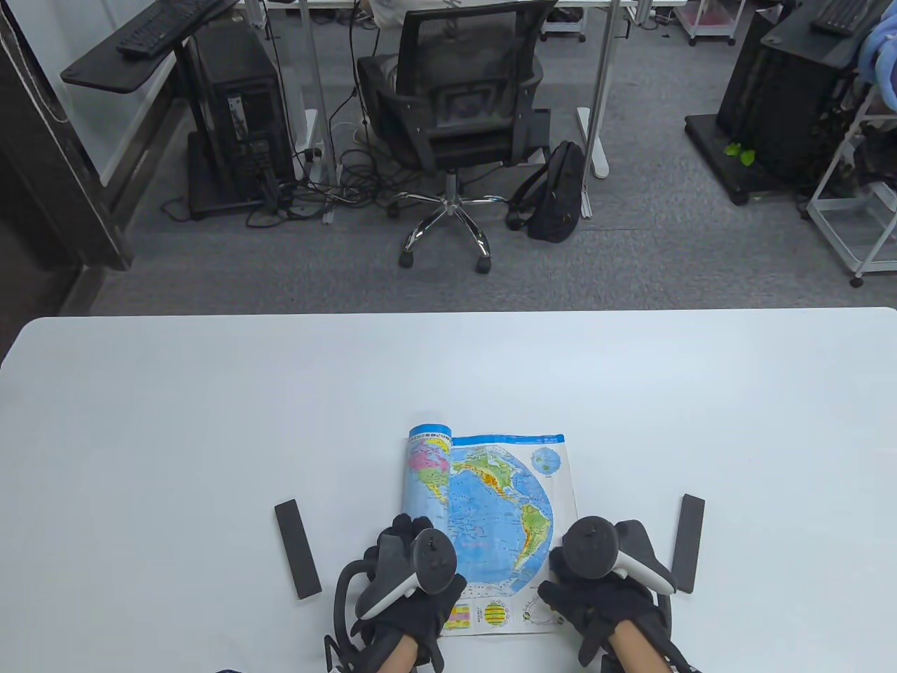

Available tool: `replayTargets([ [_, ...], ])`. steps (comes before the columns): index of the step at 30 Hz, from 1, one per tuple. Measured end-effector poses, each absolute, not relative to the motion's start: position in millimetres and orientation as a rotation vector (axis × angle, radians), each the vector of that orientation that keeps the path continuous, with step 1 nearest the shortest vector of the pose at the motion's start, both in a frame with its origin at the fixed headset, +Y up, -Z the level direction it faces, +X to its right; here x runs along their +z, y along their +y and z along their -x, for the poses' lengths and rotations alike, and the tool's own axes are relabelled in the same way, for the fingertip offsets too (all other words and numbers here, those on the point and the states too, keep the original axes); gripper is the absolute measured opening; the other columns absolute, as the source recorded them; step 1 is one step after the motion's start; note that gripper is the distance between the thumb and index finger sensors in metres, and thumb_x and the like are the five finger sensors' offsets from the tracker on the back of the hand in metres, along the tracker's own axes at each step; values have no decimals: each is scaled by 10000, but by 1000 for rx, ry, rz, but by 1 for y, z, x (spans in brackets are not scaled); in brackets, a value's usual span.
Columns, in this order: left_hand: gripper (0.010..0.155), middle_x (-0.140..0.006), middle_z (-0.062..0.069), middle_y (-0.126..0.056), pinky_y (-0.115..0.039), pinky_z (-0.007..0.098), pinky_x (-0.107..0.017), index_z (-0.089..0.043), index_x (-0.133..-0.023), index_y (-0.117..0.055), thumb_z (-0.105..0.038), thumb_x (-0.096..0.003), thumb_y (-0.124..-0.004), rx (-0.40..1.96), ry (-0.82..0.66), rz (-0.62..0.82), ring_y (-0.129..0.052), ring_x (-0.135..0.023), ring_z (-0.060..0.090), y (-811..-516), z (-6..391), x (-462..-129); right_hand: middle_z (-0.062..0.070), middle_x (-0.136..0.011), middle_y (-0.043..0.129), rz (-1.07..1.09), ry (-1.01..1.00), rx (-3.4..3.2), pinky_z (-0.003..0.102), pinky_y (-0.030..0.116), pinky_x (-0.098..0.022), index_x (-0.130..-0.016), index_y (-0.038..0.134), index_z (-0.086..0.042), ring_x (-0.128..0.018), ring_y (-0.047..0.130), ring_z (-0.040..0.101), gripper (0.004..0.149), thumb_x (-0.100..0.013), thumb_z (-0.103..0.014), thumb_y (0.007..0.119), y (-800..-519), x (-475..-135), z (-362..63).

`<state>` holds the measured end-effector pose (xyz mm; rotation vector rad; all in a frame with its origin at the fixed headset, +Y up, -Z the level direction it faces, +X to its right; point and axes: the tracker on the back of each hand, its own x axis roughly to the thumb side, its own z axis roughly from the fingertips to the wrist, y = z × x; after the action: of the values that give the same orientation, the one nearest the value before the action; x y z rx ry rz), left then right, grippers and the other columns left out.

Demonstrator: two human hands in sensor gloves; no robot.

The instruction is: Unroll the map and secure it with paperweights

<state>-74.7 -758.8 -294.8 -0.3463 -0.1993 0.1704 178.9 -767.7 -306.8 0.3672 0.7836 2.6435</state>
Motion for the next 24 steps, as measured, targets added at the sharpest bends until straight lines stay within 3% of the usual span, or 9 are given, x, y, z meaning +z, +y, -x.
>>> replayTargets([
  [2,866,-1093,308,-102,-322,685,-667,-119,-1027,-10,-501,-569,-638,159,-216,313,-271,-996,555,-755,75,-295,303,-1047,183,-359,775,2626,703,114,-521,-1012,414,65,-862,83,574,597,-600,-313,624,-768,-307,-180],
  [4,827,-1081,186,49,-243,673,-678,-223,-1009,26,-398,-570,-654,174,-267,279,-73,-976,521,-751,74,-294,306,-1046,188,-348,776,2618,704,115,-520,-1010,418,71,-862,85,576,597,-600,-312,624,-767,-308,-182],
  [6,773,-1077,25,87,-142,641,-675,-339,-1025,-67,-252,-550,-670,155,-351,227,64,-954,414,-747,72,-293,309,-1047,194,-336,776,2626,705,115,-520,-1007,426,77,-861,87,577,597,-600,-313,624,-766,-309,-184],
  [8,685,-1148,-8,-131,-150,610,-682,-353,-1068,-292,-172,-522,-664,47,-408,182,-23,-1002,346,-738,69,-292,310,-1048,196,-319,767,2625,705,116,-520,-1004,429,85,-860,86,577,599,-600,-313,623,-766,-309,-186],
  [10,611,-1166,22,-424,-191,594,-694,-330,-1065,-483,-141,-508,-650,-2,-392,164,-226,-1061,328,-734,67,-291,313,-1047,194,-304,765,2626,706,116,-519,-1002,431,93,-859,86,579,603,-600,-313,623,-766,-309,-188],
  [12,585,-1149,56,-508,-257,595,-709,-287,-1059,-541,-129,-504,-634,-1,-359,176,-335,-1060,361,-733,70,-292,313,-1048,195,-284,764,2635,707,118,-519,-1000,434,101,-859,87,581,605,-600,-313,623,-765,-309,-191],
  [16,585,-1165,103,-394,-363,607,-710,-253,-1091,-441,-226,-539,-632,79,-275,217,-391,-1039,431,-735,84,-295,313,-1049,199,-216,745,2645,707,119,-520,-993,446,115,-859,89,582,607,-599,-311,622,-764,-312,-201],
  [19,653,-1152,197,-286,-421,627,-689,-177,-1110,-345,-404,-569,-630,168,-202,274,-452,-1019,478,-743,98,-298,321,-1051,212,-162,720,2654,706,124,-522,-989,457,121,-862,99,584,605,-599,-312,622,-763,-314,-211],
  [24,759,-1113,292,-234,-423,640,-677,-123,-1095,-220,-519,-569,-597,264,-133,346,-459,-1010,494,-759,111,-303,349,-1048,196,-125,728,2639,705,122,-523,-1004,427,129,-864,96,590,647,-600,-333,631,-763,-315,-219],
])
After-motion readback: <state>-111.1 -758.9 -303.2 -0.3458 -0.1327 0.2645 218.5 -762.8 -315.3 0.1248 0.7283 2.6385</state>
